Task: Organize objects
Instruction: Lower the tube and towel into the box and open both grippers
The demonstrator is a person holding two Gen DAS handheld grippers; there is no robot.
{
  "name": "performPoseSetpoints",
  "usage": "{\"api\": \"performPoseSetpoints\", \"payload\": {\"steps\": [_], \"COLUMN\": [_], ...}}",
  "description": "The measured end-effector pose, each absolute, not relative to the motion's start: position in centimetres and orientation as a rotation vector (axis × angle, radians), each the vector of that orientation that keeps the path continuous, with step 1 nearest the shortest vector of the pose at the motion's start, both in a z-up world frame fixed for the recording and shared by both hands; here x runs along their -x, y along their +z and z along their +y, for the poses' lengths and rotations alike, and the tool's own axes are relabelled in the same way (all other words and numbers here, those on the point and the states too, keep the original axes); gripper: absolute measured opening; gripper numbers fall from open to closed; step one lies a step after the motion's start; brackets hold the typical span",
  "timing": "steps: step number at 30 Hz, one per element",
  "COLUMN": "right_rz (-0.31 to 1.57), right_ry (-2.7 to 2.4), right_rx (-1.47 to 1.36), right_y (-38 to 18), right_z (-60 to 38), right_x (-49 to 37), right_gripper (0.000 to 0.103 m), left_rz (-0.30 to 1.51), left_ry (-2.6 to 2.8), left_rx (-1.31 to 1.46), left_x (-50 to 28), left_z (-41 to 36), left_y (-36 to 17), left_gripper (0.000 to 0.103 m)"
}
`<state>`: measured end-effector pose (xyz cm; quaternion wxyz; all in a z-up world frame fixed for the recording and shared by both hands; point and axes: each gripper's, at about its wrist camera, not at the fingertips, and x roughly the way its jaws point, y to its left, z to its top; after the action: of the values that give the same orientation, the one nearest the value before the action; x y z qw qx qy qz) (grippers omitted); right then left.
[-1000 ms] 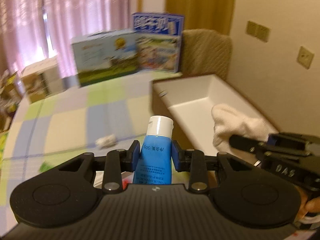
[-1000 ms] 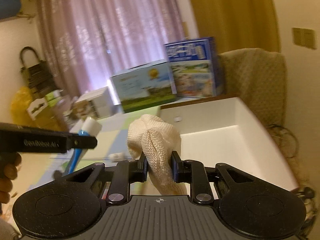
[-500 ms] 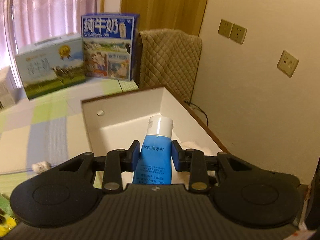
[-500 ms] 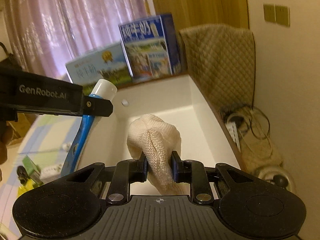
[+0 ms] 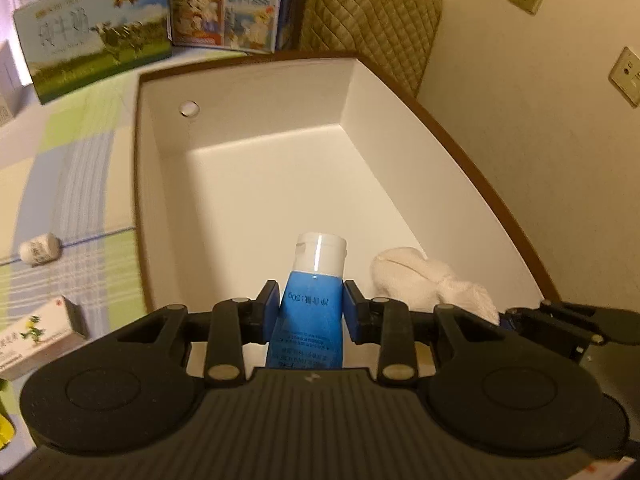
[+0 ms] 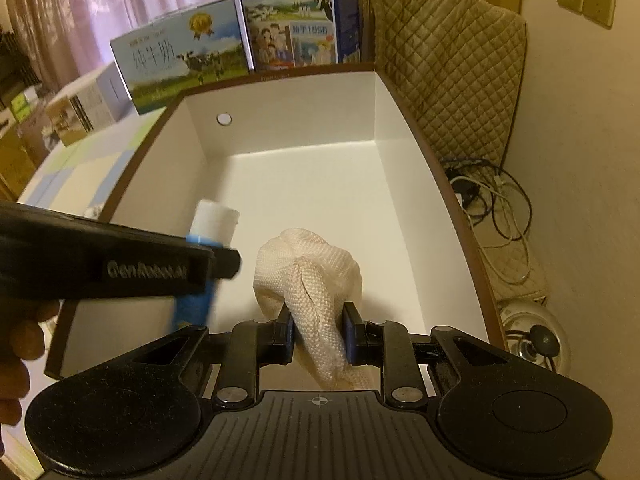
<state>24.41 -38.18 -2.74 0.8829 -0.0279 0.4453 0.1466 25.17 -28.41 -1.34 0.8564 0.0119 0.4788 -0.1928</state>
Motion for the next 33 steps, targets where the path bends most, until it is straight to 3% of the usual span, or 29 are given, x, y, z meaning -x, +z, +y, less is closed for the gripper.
{"api": "performPoseSetpoints", "payload": {"steps": [6,9,11,14,19,33], "right_rz": [0.943,0.928,0.91,0.879,0.87,0.777], "right_ry": [0.26,0.245,0.242,0.236,0.235,0.245], "right_rx": [0.079,0.094,0.1,0.104,0.088,0.006], "right_y": [-2.8,-2.6,-2.3,-2.0,-1.6,2.7], "right_z": [-38.2,-38.1,-38.0,-37.9,-38.0,-37.8], "right_x": [-25.1,-25.0,-24.8,-24.5,-24.2,-21.2], "right_gripper": [0.021,0.026,0.041,0.051,0.052,0.052], "left_rz": [1.015,1.018,1.015,1.006,0.992,0.908], "left_ry": [-0.451,-0.456,-0.46,-0.459,-0.471,-0.506], "left_rx": [-0.035,-0.042,-0.04,-0.048,-0.052,-0.009], "left_x": [-24.6,-24.3,-24.2,-23.9,-23.9,-21.8], "left_z": [-29.1,-29.1,-28.9,-28.8,-28.5,-25.8], "left_y": [-1.7,-1.7,-1.6,-1.2,-0.7,3.1], "left_gripper": [0.029,0.03,0.031,0.034,0.041,0.046]}}
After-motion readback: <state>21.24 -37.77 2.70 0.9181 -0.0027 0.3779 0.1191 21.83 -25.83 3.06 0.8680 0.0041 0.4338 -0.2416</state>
